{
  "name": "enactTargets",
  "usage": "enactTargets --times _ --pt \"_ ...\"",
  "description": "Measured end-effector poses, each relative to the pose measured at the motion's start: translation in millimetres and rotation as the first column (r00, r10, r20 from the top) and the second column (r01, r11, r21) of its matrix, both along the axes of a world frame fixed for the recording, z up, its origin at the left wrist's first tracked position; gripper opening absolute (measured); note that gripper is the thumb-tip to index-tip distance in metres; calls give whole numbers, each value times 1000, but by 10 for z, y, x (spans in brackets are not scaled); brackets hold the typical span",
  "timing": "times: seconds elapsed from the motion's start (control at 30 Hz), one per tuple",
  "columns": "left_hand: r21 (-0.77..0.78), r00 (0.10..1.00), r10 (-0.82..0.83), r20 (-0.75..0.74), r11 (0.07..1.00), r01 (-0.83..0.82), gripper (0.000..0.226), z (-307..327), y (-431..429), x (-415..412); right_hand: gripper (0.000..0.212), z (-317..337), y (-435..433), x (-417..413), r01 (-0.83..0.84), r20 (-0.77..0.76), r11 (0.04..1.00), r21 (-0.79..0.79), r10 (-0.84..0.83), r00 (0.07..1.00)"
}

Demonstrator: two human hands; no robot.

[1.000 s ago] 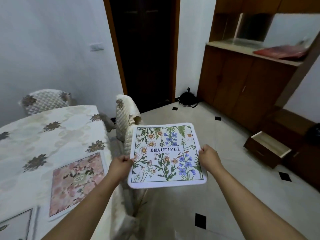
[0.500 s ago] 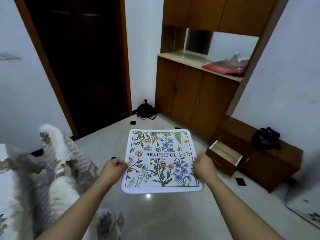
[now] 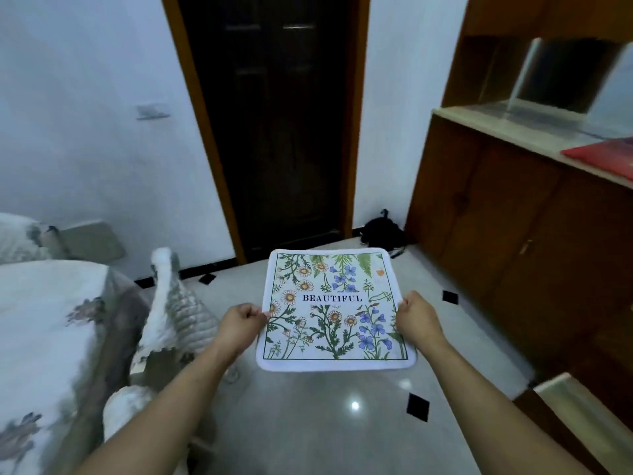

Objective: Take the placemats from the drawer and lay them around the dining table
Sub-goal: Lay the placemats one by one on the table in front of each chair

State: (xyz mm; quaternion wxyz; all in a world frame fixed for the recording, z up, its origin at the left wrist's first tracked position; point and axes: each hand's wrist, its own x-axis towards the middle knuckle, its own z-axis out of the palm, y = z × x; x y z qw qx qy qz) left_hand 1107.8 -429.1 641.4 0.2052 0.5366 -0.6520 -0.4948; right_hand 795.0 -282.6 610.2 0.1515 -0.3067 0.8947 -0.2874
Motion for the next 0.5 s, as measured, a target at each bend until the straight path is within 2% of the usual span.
enactTargets --times 0.27,0.37,0.5 --pt "37 924 383 -9 923 -382 25 7 -849 469 16 123 -2006 110 -394 -28 919 9 394 919" --pt "23 892 450 -38 893 -450 24 -24 -1260 544 17 151 -2645 211 -453 -39 891 4 453 891" --pt "7 894 445 -46 896 -445 26 -101 -1947 508 17 134 -3377 196 -462 -55 886 26 463 885"
